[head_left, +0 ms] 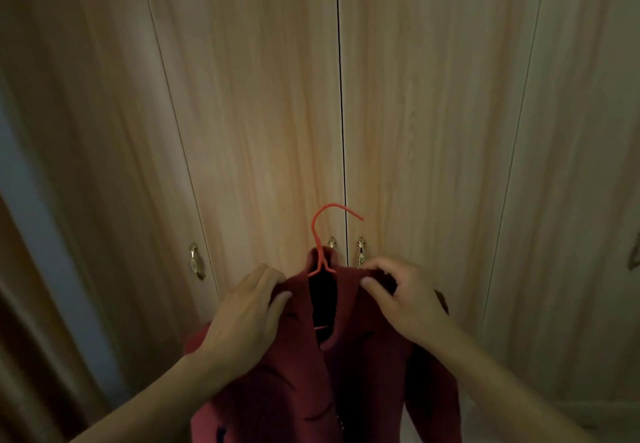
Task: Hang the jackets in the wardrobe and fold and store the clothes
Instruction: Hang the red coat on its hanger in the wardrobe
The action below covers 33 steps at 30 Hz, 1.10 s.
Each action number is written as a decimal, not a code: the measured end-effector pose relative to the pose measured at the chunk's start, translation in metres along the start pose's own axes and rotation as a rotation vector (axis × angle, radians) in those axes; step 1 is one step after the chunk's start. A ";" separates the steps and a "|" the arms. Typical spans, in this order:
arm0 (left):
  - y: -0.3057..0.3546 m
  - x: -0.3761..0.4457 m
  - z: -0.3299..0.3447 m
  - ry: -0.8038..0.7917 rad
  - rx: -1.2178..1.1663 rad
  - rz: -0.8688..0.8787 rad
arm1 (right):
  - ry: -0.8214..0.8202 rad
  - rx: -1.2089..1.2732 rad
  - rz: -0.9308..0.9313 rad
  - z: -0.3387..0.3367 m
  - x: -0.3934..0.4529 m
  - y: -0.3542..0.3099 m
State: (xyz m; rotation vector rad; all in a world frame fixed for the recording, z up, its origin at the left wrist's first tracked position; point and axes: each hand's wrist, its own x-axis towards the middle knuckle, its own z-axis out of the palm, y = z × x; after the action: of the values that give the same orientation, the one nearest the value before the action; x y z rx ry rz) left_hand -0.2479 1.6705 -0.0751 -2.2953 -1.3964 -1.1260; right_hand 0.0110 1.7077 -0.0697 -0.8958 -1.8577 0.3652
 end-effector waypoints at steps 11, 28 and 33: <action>-0.112 0.012 0.077 0.029 -0.094 0.052 | -0.330 -0.148 0.133 0.055 0.049 0.059; -0.200 0.056 0.149 0.014 -0.210 0.203 | -0.184 -0.388 0.576 0.107 0.126 0.200; -0.203 0.056 0.156 -0.009 -0.221 0.184 | -0.095 -0.233 0.537 0.119 0.126 0.230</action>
State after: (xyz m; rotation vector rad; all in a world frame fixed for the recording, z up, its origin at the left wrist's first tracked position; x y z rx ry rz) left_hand -0.3261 1.8978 -0.1788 -2.5212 -1.0834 -1.2672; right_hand -0.0265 1.9715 -0.1795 -1.5674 -1.7464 0.5314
